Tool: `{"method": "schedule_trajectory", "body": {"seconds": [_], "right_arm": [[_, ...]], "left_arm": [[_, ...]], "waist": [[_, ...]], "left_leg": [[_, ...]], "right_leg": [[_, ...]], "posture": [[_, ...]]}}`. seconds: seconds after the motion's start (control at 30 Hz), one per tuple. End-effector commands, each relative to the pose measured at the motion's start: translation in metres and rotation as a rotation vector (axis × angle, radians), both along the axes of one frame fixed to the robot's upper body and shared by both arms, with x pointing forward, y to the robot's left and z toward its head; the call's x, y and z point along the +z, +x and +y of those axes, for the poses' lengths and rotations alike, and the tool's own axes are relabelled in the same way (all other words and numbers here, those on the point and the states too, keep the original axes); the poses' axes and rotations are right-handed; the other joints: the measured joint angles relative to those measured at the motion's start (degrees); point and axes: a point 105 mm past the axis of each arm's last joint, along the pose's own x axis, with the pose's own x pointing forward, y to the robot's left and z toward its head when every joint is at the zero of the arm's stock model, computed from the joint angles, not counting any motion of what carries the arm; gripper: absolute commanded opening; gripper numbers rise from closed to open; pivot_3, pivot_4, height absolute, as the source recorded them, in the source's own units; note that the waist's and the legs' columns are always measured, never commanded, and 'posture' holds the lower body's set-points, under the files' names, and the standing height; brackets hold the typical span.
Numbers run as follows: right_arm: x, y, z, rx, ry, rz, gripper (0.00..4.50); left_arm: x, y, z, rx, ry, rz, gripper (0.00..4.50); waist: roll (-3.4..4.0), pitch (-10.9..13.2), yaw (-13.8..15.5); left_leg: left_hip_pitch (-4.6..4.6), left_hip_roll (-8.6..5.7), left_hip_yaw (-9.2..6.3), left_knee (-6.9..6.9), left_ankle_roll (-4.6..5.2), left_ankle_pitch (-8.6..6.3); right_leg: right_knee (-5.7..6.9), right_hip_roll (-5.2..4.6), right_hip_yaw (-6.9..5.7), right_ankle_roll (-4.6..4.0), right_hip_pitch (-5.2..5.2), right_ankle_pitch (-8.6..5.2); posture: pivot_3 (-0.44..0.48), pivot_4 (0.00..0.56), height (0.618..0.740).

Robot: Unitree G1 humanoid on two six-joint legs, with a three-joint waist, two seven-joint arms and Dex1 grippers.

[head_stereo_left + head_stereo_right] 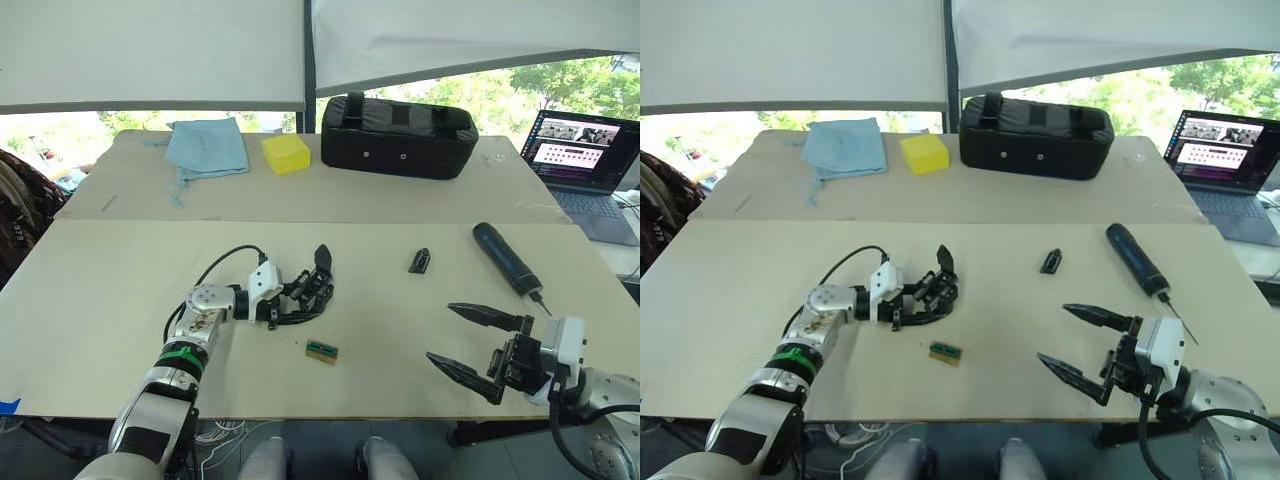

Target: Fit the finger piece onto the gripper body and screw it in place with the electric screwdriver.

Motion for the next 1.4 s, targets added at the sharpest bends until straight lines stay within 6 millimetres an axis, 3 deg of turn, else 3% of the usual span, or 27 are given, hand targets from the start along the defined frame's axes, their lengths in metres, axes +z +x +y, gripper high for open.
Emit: {"method": "schedule_trajectory", "body": {"seconds": [0.03,0.23,0.4,0.83,0.97,1.0,1.03,1.17,1.33,1.4], "right_arm": [[0.010,-0.003,0.000,0.005,-0.014,-0.057,4.50],[0.008,-0.004,0.003,0.009,-0.007,-0.048,4.50],[0.008,-0.001,0.005,0.021,-0.003,-0.047,4.50],[0.009,0.001,0.004,0.027,-0.010,-0.053,4.50],[0.009,0.001,0.004,0.022,-0.003,-0.049,4.50],[0.010,0.000,0.003,0.020,-0.001,-0.048,4.50],[0.010,0.000,0.003,0.016,0.001,-0.047,4.50],[0.010,-0.004,-0.004,-0.014,0.002,-0.030,4.50],[0.007,-0.017,-0.018,-0.095,-0.002,0.007,4.50],[0.002,-0.023,-0.027,-0.164,0.004,0.030,4.50]], "left_arm": [[0.029,-0.006,-0.009,0.060,-0.106,-0.084,2.26],[0.019,-0.023,-0.011,0.188,-0.111,-0.019,2.26],[0.017,-0.018,-0.011,0.276,-0.109,0.000,2.26],[0.007,-0.020,-0.017,0.250,-0.078,0.051,2.26],[0.004,-0.020,-0.014,0.264,-0.075,0.062,4.12],[0.004,-0.023,-0.013,0.253,-0.073,0.074,4.42],[0.004,-0.025,-0.011,0.244,-0.071,0.083,4.42],[0.008,-0.029,0.007,0.251,-0.058,0.094,4.42],[0.015,-0.039,0.054,0.272,-0.026,0.112,4.42],[0.029,-0.047,0.073,0.245,-0.074,0.077,4.42]], "waist": [[0.00,0.00,0.00],[0.01,0.00,0.24],[0.00,0.00,0.39],[0.03,-0.01,0.46],[0.04,-0.02,0.46],[0.05,-0.02,0.44],[0.05,-0.02,0.42],[0.05,-0.03,0.26],[0.08,-0.02,0.20],[0.09,-0.03,0.21]], "left_leg": [[-0.02,-0.01,-0.01,0.00,0.00,0.00],[0.02,0.01,-0.02,0.00,0.00,0.00],[0.03,0.01,-0.01,0.00,0.00,0.01],[0.04,-0.03,0.00,0.00,0.00,0.01],[0.06,-0.03,0.00,0.00,0.00,0.01],[0.07,-0.03,0.00,0.00,0.00,0.01],[0.07,-0.02,0.00,0.00,0.00,0.01],[0.06,0.02,0.00,0.00,0.00,0.00],[0.06,0.07,0.00,-0.01,0.00,0.00],[0.07,0.12,0.01,-0.03,0.00,0.00]], "right_leg": [[0.00,-0.02,0.00,0.00,-0.01,0.00],[0.01,-0.04,0.01,0.00,0.00,0.00],[0.00,-0.01,0.01,0.00,0.01,0.00],[-0.02,-0.03,0.01,0.01,0.04,0.00],[-0.02,-0.04,0.01,0.01,0.06,0.00],[-0.02,-0.03,0.01,0.01,0.06,0.00],[-0.01,-0.03,0.01,0.01,0.06,0.00],[-0.01,-0.01,0.01,0.00,0.04,0.00],[-0.01,0.00,0.00,-0.02,0.02,-0.02],[-0.02,0.00,-0.01,-0.06,0.01,-0.04]], "posture": [[0.000,0.150,0.740],[0.000,0.150,0.740],[0.000,0.150,0.740],[0.000,0.150,0.740],[0.000,0.150,0.740],[0.000,0.150,0.740],[0.000,0.150,0.740],[0.000,0.150,0.740],[0.000,0.150,0.740],[0.000,0.150,0.740]]}}
